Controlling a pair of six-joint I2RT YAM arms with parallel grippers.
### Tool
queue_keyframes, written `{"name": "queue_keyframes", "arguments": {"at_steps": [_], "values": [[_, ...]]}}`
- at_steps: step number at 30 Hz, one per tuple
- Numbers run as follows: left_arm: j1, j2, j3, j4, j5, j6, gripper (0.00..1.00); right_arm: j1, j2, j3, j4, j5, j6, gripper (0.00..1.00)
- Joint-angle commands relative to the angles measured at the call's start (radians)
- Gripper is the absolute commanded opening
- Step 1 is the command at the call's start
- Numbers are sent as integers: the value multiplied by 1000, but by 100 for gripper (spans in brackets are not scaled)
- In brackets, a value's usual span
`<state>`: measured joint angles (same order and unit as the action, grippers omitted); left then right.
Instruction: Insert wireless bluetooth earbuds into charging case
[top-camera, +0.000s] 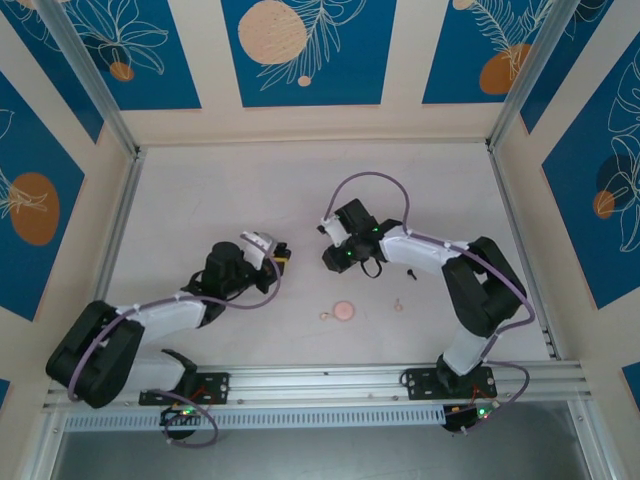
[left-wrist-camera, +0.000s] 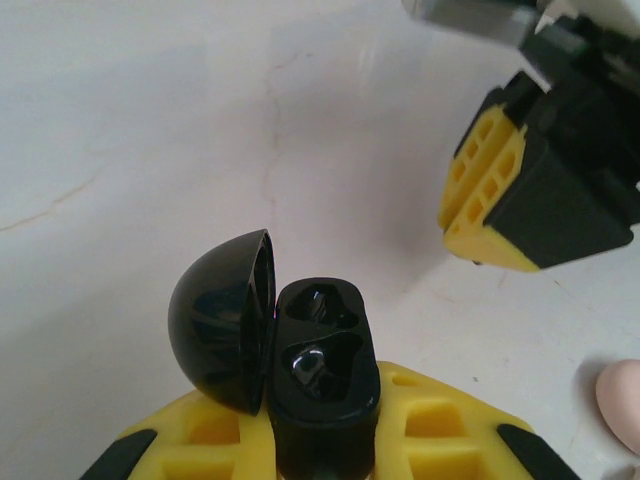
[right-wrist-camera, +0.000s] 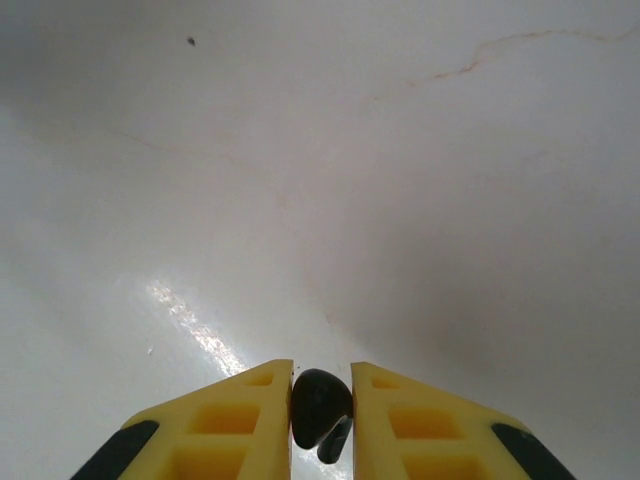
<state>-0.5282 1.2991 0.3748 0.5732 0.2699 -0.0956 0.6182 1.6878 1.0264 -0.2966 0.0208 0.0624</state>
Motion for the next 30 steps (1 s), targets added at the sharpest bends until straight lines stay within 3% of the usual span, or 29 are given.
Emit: {"name": "queue_keyframes", "arguments": {"at_steps": [1, 14, 30], "values": [[-27, 55, 37, 117, 24, 10, 6, -33, -73, -60, 133, -75, 62, 19], [-78, 179, 65, 231, 51, 17, 6, -110, -189, -198, 347, -186, 142, 19], [-103, 245, 55, 346, 95, 40, 6, -118, -240, -262, 549, -263, 195, 19]]}}
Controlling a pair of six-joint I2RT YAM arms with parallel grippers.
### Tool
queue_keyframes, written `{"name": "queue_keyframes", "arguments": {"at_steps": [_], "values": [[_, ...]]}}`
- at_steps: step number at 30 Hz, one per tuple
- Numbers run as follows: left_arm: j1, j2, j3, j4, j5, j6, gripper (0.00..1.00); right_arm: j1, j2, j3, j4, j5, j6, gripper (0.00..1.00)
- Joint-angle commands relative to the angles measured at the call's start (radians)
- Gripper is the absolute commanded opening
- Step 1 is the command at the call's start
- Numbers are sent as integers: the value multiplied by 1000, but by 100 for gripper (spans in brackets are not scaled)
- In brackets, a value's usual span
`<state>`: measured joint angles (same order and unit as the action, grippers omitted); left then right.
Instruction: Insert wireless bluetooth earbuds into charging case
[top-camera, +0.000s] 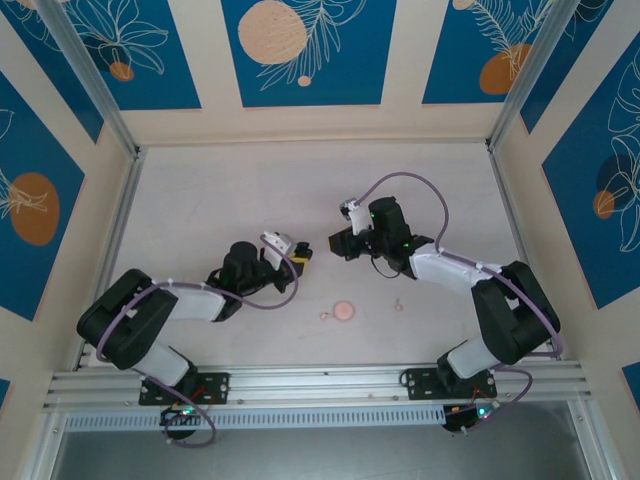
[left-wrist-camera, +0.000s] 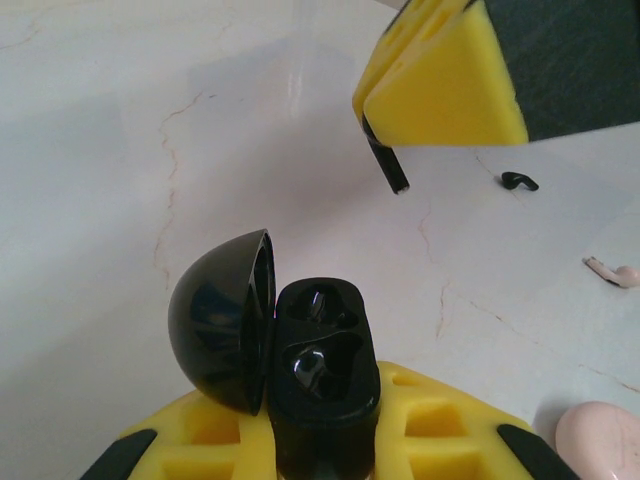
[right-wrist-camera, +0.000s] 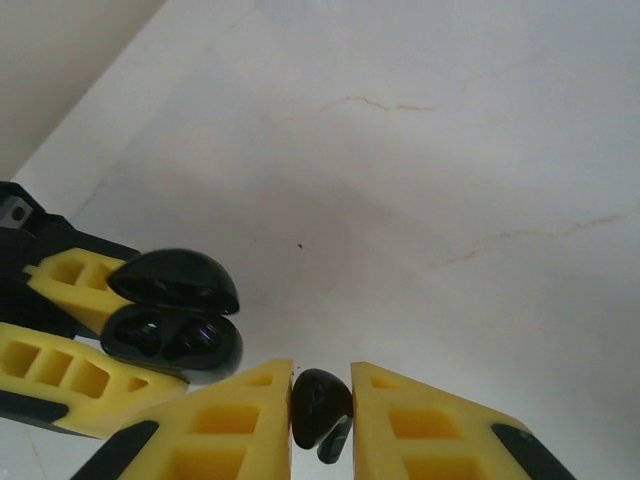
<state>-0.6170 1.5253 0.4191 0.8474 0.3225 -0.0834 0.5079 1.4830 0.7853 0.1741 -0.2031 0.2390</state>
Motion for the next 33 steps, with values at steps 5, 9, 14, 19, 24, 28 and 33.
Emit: {"name": "queue_keyframes", "arguments": {"at_steps": [5, 9, 14, 19, 24, 28, 33], "values": [[-23, 49, 1, 140, 67, 24, 6, -12, -39, -46, 151, -64, 35, 19], [-29, 65, -13, 198, 88, 24, 6, -13, -39, -65, 207, -91, 50, 20], [-31, 80, -31, 261, 113, 22, 6, -8, -49, -104, 299, -136, 44, 19], [-33, 83, -50, 313, 127, 24, 7, 6, -55, -123, 360, -177, 31, 20], [-33, 78, -73, 356, 137, 33, 7, 34, -59, -137, 413, -208, 2, 20], [-33, 70, -89, 381, 129, 60, 7, 59, -61, -151, 449, -232, -27, 19], [-33, 61, -99, 401, 128, 76, 7, 72, -66, -173, 491, -260, -42, 20]]}}
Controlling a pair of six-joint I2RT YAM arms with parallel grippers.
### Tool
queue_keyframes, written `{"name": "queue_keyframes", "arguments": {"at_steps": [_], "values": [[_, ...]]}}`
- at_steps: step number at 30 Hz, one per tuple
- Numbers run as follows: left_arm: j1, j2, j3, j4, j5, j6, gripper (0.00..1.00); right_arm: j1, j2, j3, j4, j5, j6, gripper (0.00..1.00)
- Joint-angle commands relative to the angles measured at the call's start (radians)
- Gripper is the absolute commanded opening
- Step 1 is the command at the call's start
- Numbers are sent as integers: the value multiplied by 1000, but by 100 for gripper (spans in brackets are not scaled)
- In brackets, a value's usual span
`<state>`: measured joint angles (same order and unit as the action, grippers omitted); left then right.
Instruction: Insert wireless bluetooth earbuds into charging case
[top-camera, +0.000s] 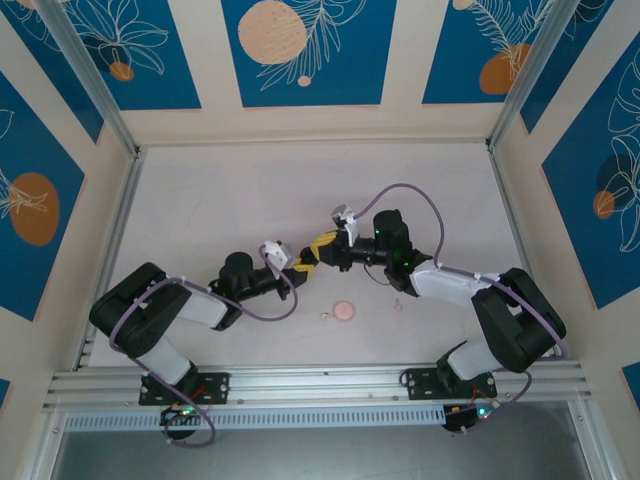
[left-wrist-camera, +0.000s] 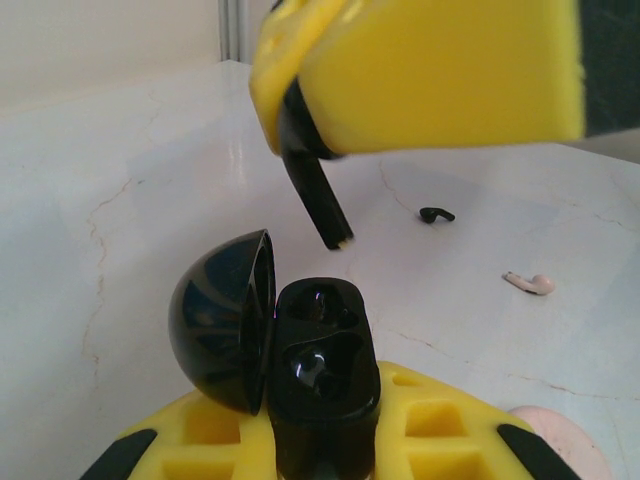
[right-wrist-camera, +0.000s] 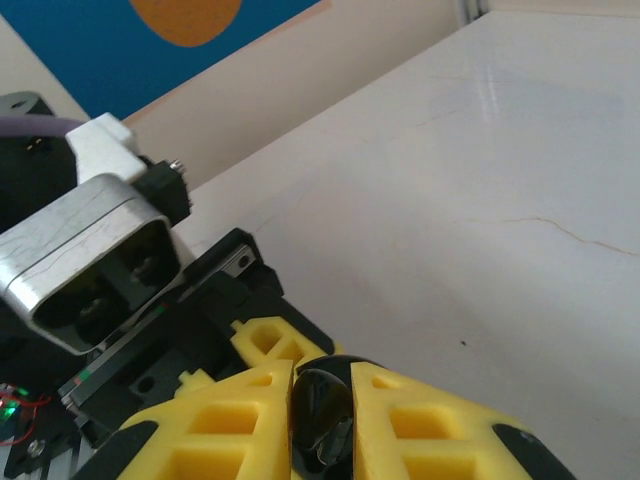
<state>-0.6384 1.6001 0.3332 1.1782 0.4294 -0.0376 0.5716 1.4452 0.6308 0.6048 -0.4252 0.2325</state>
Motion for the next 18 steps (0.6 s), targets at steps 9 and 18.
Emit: {"name": "queue_keyframes", "arguments": {"at_steps": [9, 18], "values": [[-11, -11, -33, 158, 19, 22, 7, 17, -34, -31, 60, -36, -50, 20], [-13, -7, -33, 198, 29, 3, 7, 33, -30, -30, 67, -38, -66, 20]]}}
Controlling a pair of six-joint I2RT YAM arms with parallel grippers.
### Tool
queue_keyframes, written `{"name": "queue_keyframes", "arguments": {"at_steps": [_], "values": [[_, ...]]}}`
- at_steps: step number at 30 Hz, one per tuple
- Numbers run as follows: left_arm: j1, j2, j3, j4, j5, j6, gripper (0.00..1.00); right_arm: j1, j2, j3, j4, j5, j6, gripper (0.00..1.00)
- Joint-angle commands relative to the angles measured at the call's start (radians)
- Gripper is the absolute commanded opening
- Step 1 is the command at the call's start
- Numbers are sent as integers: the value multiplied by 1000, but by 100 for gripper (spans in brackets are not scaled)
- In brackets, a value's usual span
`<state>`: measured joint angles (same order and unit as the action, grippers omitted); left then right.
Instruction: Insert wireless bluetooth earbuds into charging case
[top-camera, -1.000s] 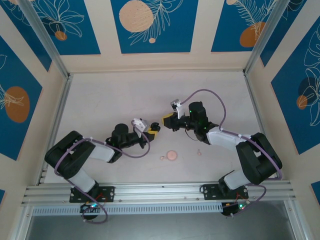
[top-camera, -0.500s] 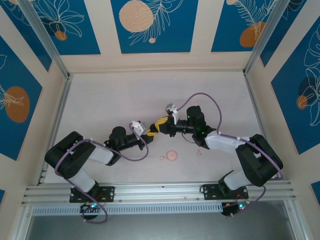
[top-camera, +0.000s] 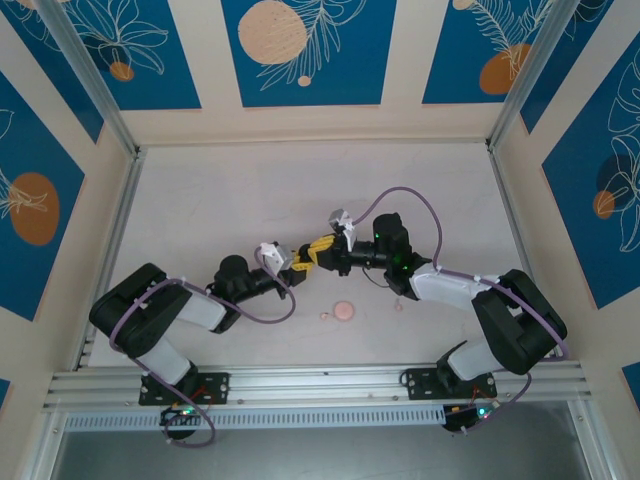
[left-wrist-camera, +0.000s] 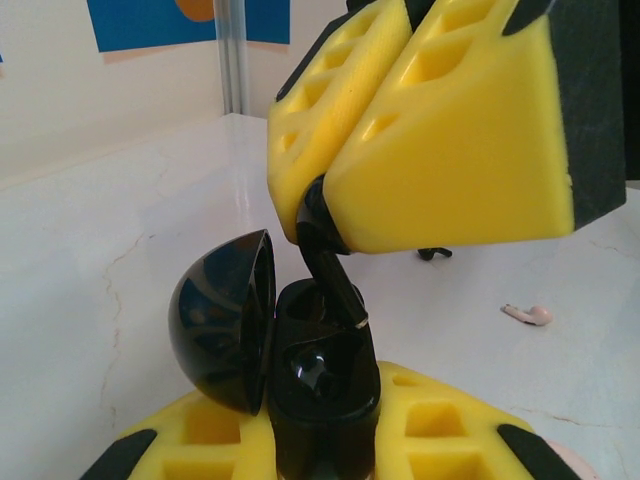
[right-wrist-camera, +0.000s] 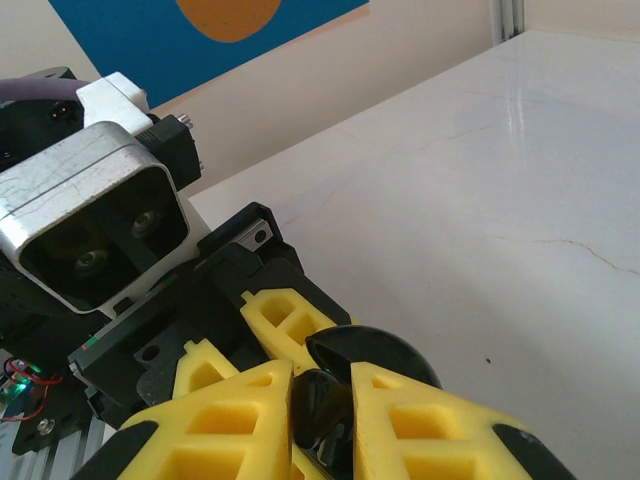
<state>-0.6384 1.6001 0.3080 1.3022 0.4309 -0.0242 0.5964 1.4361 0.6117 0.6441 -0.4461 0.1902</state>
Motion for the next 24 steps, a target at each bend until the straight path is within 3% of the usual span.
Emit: {"name": "queue_keyframes", "arguments": {"at_steps": [1, 14, 24], "values": [[-12, -7, -6, 75, 26, -12, 7, 9, -19, -11, 28, -18, -23, 19], [-11, -6, -3, 79, 24, -19, 7, 16, -19, -22, 72, -39, -19, 19], [-11, -41, -3, 89, 20, -32, 7, 26, -9, -17, 3, -9, -66, 20]]}}
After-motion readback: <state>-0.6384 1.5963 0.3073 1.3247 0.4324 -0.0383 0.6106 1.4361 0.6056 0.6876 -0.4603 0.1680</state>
